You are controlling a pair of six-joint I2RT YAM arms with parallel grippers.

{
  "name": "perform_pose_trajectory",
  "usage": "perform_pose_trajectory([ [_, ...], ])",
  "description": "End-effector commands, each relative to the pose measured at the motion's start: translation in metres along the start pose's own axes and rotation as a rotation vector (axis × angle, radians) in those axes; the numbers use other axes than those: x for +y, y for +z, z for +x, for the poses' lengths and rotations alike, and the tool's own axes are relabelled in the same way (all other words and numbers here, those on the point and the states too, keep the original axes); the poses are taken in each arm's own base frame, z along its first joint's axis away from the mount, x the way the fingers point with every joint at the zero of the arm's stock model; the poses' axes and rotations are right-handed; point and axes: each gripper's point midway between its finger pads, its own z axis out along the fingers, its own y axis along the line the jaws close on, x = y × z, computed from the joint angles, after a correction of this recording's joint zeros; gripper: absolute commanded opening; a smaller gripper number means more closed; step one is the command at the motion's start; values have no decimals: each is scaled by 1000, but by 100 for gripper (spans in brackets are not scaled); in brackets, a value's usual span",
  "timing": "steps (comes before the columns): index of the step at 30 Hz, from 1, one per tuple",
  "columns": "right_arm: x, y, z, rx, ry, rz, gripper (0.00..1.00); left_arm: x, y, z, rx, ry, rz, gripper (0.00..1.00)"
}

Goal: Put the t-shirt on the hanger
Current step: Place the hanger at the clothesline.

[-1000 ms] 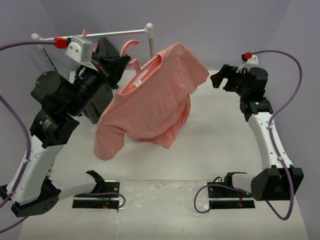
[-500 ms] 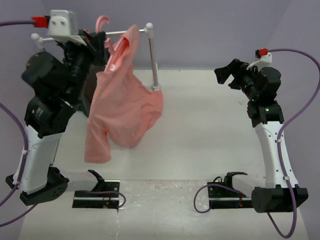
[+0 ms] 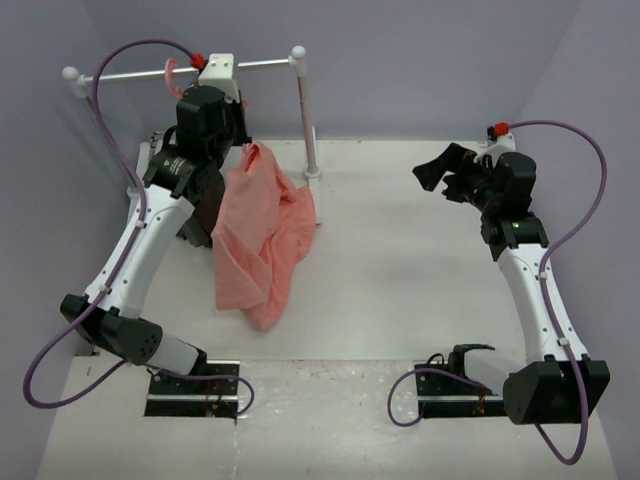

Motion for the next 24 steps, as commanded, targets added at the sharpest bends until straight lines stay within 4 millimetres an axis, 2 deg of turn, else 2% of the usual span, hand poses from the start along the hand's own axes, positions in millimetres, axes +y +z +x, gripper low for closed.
perform_pose_trajectory([
  [1,21,-7,-7,-43,14,-104,99,-13,4,-91,-262,-104,65,0],
  [7,23,-8,2,-30,26,-134,99,-4,33,-133,-342,-128,16,0],
  [10,23,-10,5,-31,21,-145,99,3,46,-143,-370,-132,-24,0],
  [16,23,-9,10,-26,19,-156,99,13,62,-145,-414,-126,-75,0],
  [18,22,-7,11,-19,22,-156,99,24,71,-142,-410,-116,-98,0],
  [24,22,-6,12,-14,22,-159,99,43,100,-114,-344,-126,-89,0],
])
